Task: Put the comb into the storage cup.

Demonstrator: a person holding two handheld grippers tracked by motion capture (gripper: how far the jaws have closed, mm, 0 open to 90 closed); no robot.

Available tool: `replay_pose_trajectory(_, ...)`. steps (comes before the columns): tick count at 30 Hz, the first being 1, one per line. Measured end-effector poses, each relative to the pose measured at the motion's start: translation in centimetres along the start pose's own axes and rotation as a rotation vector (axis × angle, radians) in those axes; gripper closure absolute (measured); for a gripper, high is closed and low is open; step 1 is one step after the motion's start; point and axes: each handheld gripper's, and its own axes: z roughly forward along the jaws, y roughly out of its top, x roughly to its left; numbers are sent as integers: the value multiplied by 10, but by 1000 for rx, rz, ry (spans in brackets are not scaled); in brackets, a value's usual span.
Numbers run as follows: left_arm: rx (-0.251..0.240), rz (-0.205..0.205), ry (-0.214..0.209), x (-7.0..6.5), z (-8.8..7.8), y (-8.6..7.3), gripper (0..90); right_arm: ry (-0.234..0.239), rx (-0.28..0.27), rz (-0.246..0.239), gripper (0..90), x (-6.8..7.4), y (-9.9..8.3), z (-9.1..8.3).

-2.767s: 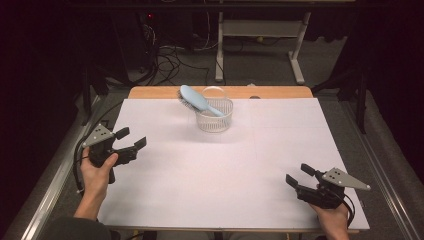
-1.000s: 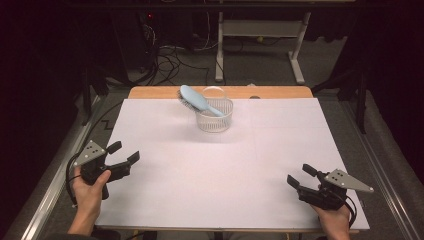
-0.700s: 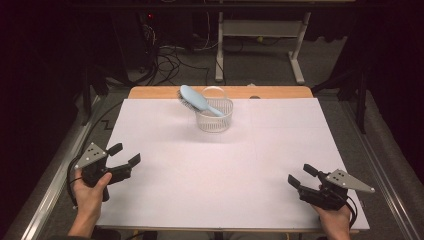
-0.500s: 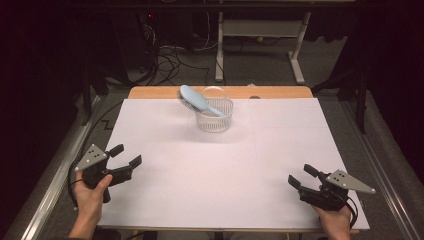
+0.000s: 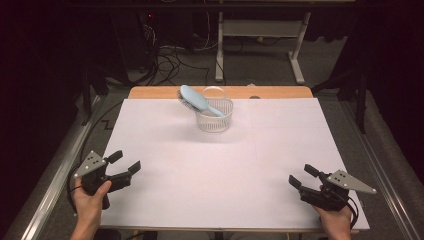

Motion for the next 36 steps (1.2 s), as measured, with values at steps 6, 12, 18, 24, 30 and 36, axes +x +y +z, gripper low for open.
replay_pose_trajectory(6, -1, 2, -1, 0, -2, -3, 220, 1, 7, 1, 268, 1, 0, 2)
replay_pose_trajectory(12, 21, 31, 8, -3, -5, -6, 220, 2, 5, 9, 268, 1, 0, 1)
replay_pose_trajectory(18, 26, 42, -6, -7, -7, -8, 217, 5, 4, 7, 267, 2, 0, 1)
replay_pose_trajectory(24, 28, 23, -26, -7, -5, -12, 217, 7, 3, 2, 267, 2, 0, 1)
replay_pose_trajectory(30, 45, 6, -43, -9, -1, -19, 217, 10, 6, 1, 267, 3, 0, 2)
replay_pose_trajectory(36, 44, -16, -52, -9, 1, -23, 217, 11, 5, 0, 266, 3, 0, 1)
